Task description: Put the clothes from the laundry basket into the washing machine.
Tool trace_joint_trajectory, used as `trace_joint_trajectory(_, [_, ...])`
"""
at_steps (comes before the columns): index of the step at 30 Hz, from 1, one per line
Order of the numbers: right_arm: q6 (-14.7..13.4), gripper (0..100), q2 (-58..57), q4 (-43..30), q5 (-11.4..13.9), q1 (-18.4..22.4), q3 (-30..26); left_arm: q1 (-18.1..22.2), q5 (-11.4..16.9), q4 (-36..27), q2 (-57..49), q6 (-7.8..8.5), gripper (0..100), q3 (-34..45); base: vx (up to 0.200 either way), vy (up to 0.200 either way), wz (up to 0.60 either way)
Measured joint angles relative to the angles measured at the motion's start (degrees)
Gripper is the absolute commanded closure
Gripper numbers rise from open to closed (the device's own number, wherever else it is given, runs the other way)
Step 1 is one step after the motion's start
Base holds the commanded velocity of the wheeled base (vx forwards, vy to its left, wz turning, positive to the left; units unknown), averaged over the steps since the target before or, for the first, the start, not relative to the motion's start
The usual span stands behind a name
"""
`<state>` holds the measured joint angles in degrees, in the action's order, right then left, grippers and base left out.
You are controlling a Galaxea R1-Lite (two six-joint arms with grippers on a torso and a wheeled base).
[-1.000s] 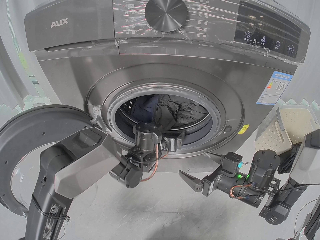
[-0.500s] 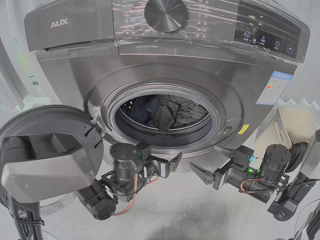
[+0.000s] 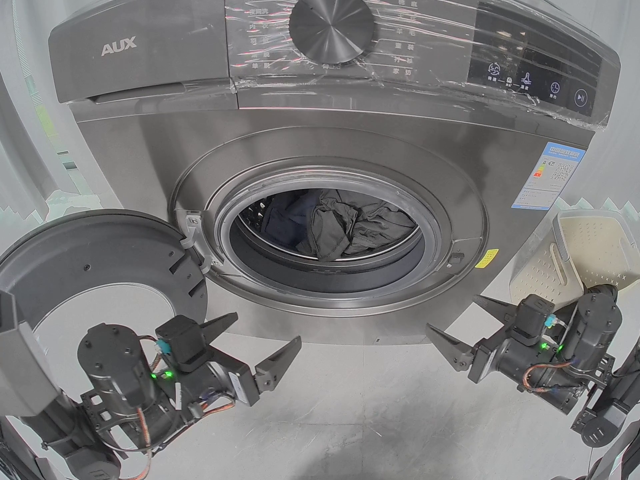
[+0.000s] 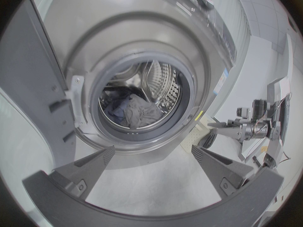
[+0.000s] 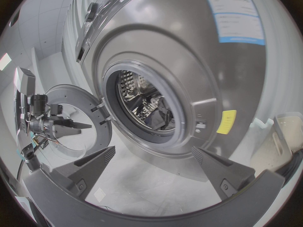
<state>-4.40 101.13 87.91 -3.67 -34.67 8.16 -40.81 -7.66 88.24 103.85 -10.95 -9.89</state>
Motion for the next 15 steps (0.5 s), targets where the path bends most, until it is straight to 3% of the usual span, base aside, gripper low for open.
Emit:
trace_joint_trajectory(9, [-0.74,0,-9.11,-1.90,-2.13,2.76,-6.67,-0.09,-0.46,0.63,-8.53,0.77,0,5.75,-0.178,0.000,0.00])
trace_joint_trajectory(15, [-0.74,0,-14.51,-8.64,-2.78,6.18,-7.11,0.35,-0.72,0.22,-13.12,2.74,0,8.29,-0.200,0.000,0.00])
